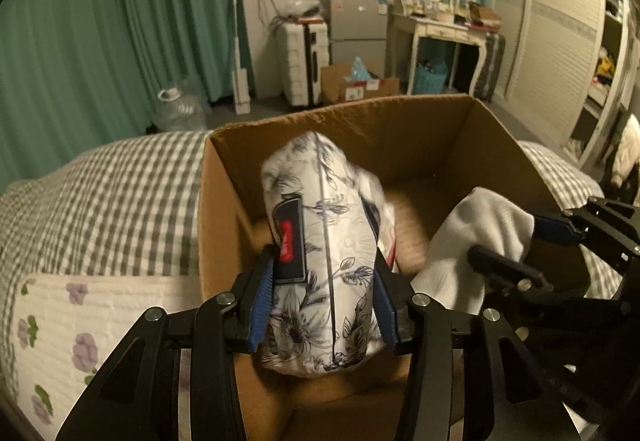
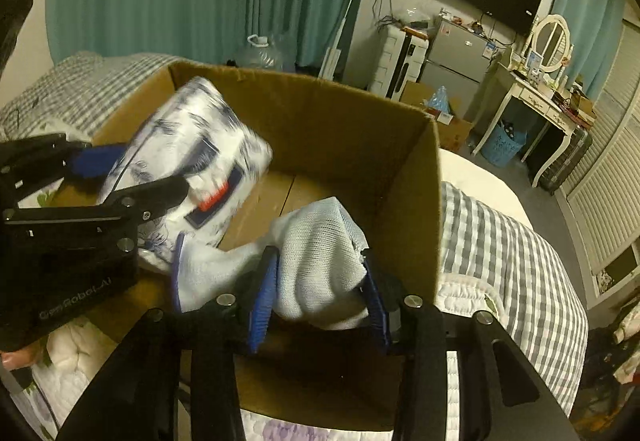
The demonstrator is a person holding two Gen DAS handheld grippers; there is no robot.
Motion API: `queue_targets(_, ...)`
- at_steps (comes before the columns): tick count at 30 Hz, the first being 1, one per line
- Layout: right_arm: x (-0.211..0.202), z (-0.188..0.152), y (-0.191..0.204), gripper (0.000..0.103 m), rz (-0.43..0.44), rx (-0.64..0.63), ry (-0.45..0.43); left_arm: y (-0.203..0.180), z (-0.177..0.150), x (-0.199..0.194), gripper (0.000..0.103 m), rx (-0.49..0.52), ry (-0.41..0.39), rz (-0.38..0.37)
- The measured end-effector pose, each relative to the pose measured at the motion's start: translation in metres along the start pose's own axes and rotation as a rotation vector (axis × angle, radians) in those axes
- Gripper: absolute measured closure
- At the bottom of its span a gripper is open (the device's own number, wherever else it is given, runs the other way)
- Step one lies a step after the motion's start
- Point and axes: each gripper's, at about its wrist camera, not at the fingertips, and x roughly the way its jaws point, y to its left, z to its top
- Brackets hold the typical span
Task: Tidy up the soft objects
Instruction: 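Open both tools to drop the tissue pack and socks into the box, then grasp the lace cloth with the left tool while the right tool grasps the white towel bag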
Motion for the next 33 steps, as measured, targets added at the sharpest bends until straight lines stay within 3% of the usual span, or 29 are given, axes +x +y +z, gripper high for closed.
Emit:
queue_targets(2,-0.003,0.001,0.003,0.043,-0.019,-0.014,-0.019,0.0,0.005,0.003,0.052,0.0,0.006,-0.009)
queue_targets(4,-0.014,0.002,0.008,0.036,-0.041,-0.029,-0.051,0.003,0.008,-0.001,0.045,-0.016,-0.007,-0.013)
queue_targets(8,-0.037,0.006,0.005,0.032,-0.06,-0.017,-0.118,0.011,0.016,-0.027,0.023,-0.042,-0.093,-0.004)
queue_targets(12,-0.069,0.01,0.001,0.026,-0.084,0.014,-0.194,0.019,0.022,-0.06,0.017,-0.067,-0.166,0.008)
queue_targets(17,-0.124,0.014,-0.004,0.008,-0.121,0.064,-0.306,0.03,0.024,-0.112,0.017,-0.098,-0.262,0.004)
queue_targets(21,-0.165,0.01,-0.005,0.007,-0.106,0.098,-0.359,0.037,0.022,-0.153,0.015,-0.126,-0.326,0.009)
queue_targets(23,-0.183,0.006,-0.006,0.006,-0.099,0.123,-0.382,0.04,0.019,-0.172,0.005,-0.141,-0.353,0.015)
queue_targets(28,-0.231,-0.005,0.0,0.0,-0.037,0.15,-0.447,0.041,0.01,-0.227,0.0,-0.156,-0.452,0.019)
queue_targets(33,-0.277,-0.014,0.023,0.0,-0.076,0.111,-0.492,0.042,-0.003,-0.269,0.0,-0.182,-0.529,0.027)
